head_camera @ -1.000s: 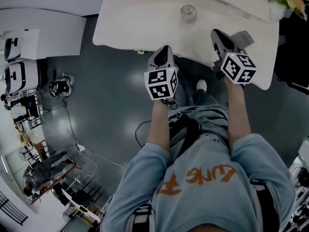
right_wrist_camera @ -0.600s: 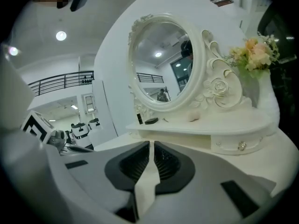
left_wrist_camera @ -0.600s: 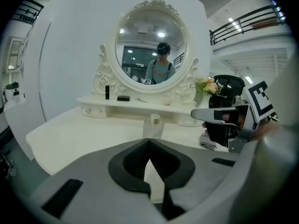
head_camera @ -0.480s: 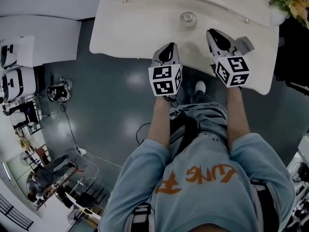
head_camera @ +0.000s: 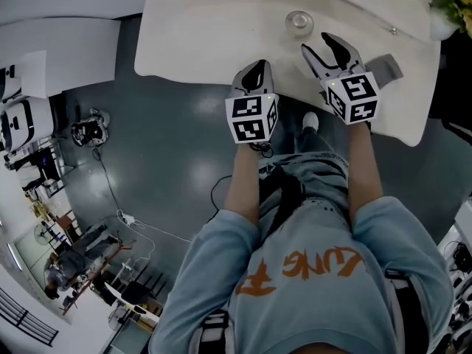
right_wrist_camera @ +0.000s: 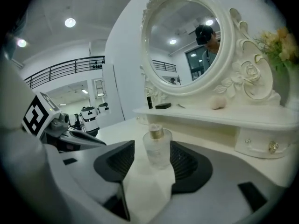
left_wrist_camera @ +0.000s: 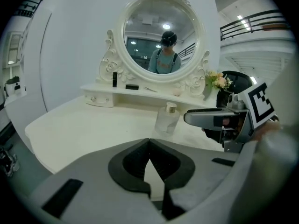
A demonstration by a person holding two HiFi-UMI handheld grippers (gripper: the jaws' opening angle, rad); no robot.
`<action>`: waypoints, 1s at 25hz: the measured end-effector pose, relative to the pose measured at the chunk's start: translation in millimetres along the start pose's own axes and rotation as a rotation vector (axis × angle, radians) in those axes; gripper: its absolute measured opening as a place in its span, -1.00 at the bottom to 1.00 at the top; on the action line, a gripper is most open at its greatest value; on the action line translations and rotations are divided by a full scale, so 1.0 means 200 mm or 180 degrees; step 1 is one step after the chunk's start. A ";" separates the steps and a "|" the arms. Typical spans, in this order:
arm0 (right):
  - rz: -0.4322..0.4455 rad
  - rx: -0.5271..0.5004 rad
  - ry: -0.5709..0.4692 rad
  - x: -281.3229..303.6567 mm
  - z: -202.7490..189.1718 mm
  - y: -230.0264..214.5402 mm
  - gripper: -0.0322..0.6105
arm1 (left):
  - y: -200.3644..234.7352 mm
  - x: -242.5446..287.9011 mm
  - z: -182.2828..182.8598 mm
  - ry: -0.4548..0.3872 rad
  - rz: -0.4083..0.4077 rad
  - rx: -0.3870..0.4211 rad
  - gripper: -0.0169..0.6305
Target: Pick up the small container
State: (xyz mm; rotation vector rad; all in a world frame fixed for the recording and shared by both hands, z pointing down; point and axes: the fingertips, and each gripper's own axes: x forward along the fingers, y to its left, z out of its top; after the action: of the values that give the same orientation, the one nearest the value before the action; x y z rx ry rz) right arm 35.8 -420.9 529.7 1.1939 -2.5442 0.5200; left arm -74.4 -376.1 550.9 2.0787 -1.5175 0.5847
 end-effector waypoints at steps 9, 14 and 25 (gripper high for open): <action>-0.0212 -0.0410 0.0194 0.13 -0.01 -0.02 0.02 | 0.12 0.01 0.01 0.0033 0.0045 -0.0085 -0.88; -0.0313 -0.0768 0.0344 0.21 -0.05 -0.05 0.05 | 0.15 0.05 0.00 0.0071 0.0037 -0.0098 -0.88; -0.0331 -0.0612 0.0393 0.34 -0.05 -0.07 0.09 | 0.22 0.05 0.02 0.0072 0.0058 -0.0145 -0.88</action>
State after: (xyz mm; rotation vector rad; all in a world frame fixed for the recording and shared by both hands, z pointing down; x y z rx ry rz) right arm 5.2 -470.7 567.7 1.1783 -2.3534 0.3069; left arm -113.1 -397.4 560.3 2.0196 -1.5245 0.5731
